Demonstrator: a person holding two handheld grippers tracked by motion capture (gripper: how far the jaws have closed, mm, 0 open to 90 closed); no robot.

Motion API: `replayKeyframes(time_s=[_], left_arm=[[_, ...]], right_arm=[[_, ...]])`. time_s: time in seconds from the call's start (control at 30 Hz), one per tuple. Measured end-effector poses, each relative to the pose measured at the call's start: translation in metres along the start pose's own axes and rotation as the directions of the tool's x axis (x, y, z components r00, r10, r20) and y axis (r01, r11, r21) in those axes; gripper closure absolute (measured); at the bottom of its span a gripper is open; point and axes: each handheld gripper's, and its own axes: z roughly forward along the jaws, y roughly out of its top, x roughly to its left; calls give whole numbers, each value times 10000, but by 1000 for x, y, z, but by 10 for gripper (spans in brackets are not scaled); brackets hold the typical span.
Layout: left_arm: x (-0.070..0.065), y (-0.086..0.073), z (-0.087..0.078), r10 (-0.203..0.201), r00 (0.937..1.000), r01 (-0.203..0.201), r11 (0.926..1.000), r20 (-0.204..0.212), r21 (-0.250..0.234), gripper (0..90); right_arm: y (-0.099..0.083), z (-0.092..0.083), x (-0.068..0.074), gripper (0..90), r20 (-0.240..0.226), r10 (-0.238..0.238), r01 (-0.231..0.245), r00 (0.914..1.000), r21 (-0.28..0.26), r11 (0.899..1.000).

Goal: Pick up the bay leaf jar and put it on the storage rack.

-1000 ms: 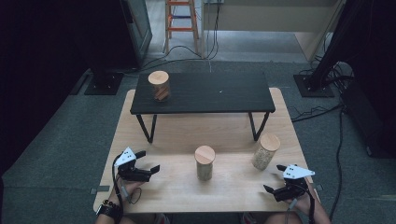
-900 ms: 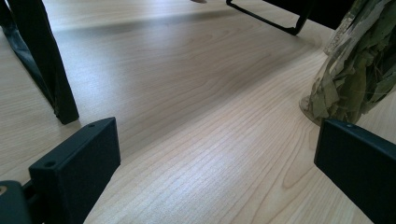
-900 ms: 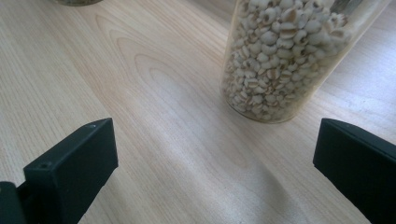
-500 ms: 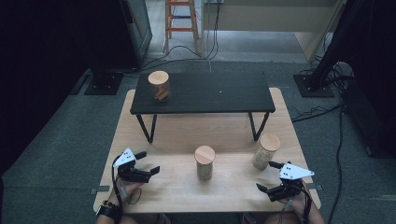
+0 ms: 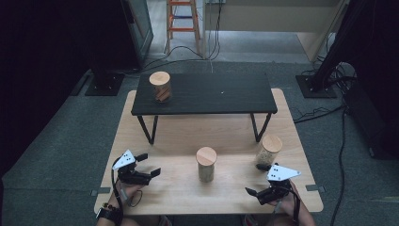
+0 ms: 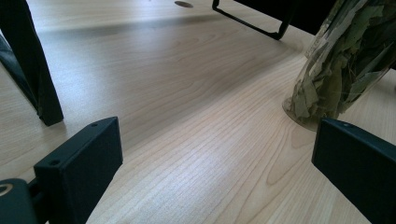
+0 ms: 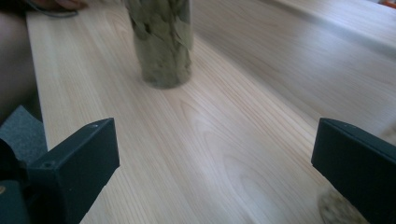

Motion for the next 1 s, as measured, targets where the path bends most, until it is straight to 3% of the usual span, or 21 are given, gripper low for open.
replayKeyframes(time_s=[0.7, 1.0], left_arm=[[3, -2, -2, -128, 9999, 129, 9999, 85, -106, 9], [2, -4, -3, -216, 9998, 216, 9995, 13, -215, 9]], right_arm=[[28, 25, 4, 9, -368, -578, 568, 9976, -283, 9980], [32, 37, 2, 9, -586, -508, 484, 9970, -412, 9980]])
